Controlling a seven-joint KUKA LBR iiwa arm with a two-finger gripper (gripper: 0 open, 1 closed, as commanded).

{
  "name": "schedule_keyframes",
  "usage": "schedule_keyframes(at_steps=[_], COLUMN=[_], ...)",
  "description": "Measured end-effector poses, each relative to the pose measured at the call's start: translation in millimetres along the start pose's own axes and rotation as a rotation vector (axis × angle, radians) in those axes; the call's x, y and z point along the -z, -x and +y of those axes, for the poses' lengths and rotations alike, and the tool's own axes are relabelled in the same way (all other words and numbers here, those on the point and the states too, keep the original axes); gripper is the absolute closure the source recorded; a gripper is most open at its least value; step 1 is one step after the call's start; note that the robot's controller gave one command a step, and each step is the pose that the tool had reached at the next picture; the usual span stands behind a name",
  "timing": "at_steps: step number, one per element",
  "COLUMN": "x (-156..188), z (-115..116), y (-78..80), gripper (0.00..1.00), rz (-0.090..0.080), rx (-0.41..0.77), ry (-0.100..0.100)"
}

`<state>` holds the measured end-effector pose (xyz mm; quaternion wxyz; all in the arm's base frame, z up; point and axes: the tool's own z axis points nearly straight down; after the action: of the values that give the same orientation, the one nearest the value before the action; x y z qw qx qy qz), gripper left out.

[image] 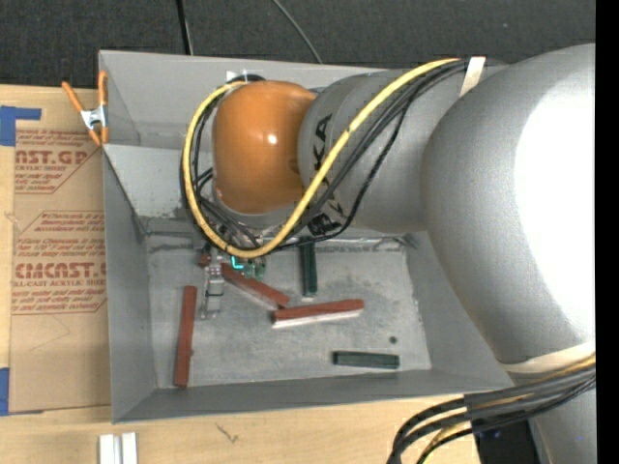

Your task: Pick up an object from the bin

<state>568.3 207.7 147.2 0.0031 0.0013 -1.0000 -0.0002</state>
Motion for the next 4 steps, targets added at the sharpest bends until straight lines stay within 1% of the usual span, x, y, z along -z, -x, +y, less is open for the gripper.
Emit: schedule_keyframes(at_steps=[1,2,3,4], x=[4.3,-22.8,-77.3,-77.3], z=[-0.6,9.9,15.8,15.8], y=[2.1,-13.0,-20.4,-20.3], gripper=[0.00,0.00,1.00,1.00], rz=[-0.007,-0.015,-0.006,-0.006], rx=[-0.001,0.060,0.335,0.335], ry=[0.001,0.001,-0.003,-0.003])
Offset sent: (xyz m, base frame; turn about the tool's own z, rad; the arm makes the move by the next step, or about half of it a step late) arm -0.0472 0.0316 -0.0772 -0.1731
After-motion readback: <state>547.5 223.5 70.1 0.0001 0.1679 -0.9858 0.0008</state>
